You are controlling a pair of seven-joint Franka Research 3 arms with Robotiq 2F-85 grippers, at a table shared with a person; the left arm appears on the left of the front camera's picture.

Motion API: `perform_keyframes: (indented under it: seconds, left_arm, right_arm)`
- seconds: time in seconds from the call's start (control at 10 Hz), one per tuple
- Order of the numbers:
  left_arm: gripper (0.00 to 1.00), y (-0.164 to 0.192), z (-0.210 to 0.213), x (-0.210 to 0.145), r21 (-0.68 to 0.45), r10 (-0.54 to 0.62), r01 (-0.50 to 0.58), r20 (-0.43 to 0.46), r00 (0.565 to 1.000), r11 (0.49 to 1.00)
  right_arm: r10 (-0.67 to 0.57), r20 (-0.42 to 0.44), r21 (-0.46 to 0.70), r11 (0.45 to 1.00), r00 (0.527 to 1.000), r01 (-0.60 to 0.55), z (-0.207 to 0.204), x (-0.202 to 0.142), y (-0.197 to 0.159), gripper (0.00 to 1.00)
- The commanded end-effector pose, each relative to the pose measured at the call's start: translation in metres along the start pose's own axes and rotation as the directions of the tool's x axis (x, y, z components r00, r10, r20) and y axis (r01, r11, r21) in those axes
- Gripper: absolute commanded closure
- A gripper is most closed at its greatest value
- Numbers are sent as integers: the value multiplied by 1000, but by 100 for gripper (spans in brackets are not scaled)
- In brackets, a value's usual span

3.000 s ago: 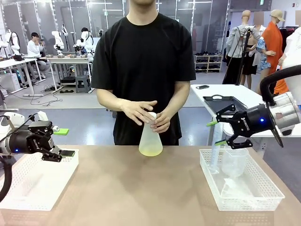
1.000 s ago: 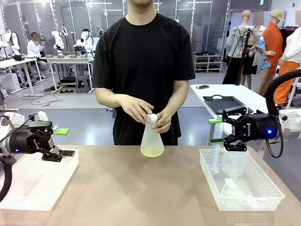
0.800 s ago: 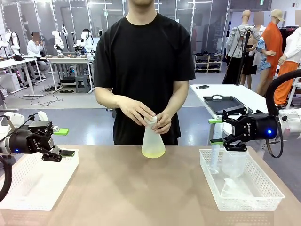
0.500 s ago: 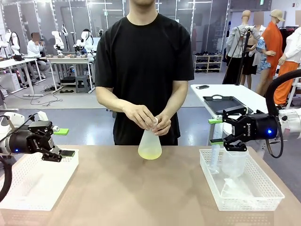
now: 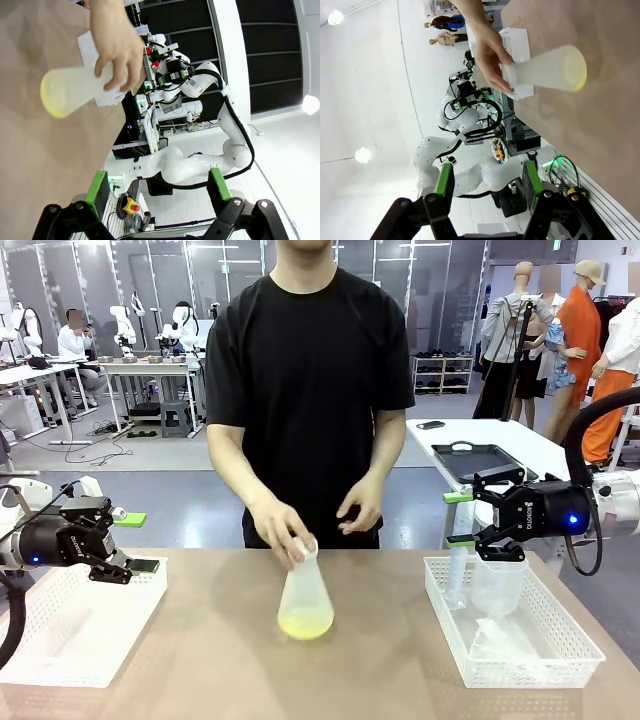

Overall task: Prepare the solutions needed for the experiment.
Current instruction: When the human places the Big flask in the center of the table, pick up the Big flask and place it in the left Organizing basket.

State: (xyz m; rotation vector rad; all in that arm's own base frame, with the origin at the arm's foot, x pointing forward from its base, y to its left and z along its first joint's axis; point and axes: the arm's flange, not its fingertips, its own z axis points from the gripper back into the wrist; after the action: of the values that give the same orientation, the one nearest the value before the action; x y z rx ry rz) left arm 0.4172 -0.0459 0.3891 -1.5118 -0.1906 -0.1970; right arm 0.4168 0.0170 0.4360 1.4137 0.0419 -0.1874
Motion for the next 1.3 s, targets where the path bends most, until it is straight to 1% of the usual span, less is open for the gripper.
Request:
perform_keyframes:
  seconds: [0.0, 0.6, 0.7, 0.8, 1.0, 1.1, 1.2]
  left_arm:
    - [0, -3, -1, 1, -12, -3, 3, 13, 1000, 1000]
    - [0, -3, -1, 1, -12, -3, 3, 13, 1000, 1000]
    - [0, 0, 0, 0, 0, 0, 0, 0, 1000, 1000]
    - [0, -2, -4, 6, -2, -37, 37, -7, 999, 999]
    - [0, -4, -15, 24, 36, -169, 169, -6, 986, 985]
    - [0, -5, -24, 35, 68, -275, 276, -10, 961, 959]
    - [0, -6, -33, 44, 94, -345, 346, -21, 938, 934]
  right_arm:
    - [4, 0, 2, 1000, 1000, -4, 0, -1, 2, 30]
    - [4, 0, 2, 1000, 1000, -4, 0, -1, 2, 30]
    - [4, 0, 2, 1000, 1000, -4, 0, -1, 2, 30]
    - [4, 0, 2, 1000, 1000, -4, 0, -1, 2, 30]
    - [4, 0, 2, 1000, 1000, -4, 0, -1, 2, 30]
    - [4, 0, 2, 1000, 1000, -4, 0, -1, 2, 30]
    - [4, 0, 2, 1000, 1000, -4, 0, -1, 2, 30]
